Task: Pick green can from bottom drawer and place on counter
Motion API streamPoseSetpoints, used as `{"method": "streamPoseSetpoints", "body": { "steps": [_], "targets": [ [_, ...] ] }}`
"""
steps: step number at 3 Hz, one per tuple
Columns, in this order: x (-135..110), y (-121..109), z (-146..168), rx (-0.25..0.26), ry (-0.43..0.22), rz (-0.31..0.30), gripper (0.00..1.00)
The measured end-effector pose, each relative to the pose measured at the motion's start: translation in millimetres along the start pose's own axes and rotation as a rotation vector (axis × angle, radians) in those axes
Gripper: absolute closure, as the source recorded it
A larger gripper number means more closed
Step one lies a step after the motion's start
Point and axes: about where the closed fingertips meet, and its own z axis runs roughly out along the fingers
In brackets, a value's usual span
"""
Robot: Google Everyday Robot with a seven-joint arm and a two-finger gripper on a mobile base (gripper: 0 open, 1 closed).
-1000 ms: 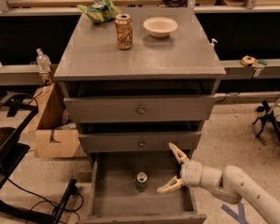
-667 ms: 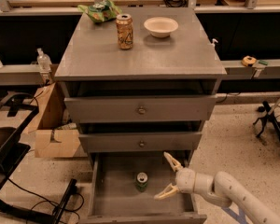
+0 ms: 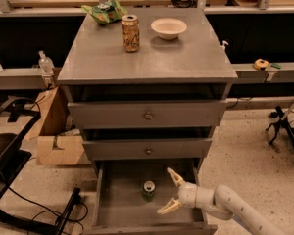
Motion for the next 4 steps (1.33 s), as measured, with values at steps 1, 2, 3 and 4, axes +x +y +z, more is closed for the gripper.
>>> {"method": "streamPoseSetpoints", "body": {
  "steps": [1,2,3,4],
  "targets": [
    [11,0,14,-0.016,0.023,0.012,0.00],
    [53,7,39,-0.093,0.057,0.025,0.00],
    [92,-11,52,-0.118,0.088,0.015,0.00],
    [118,-27,63,-0.126,0.082,0.020,0.00]
  ]
}}
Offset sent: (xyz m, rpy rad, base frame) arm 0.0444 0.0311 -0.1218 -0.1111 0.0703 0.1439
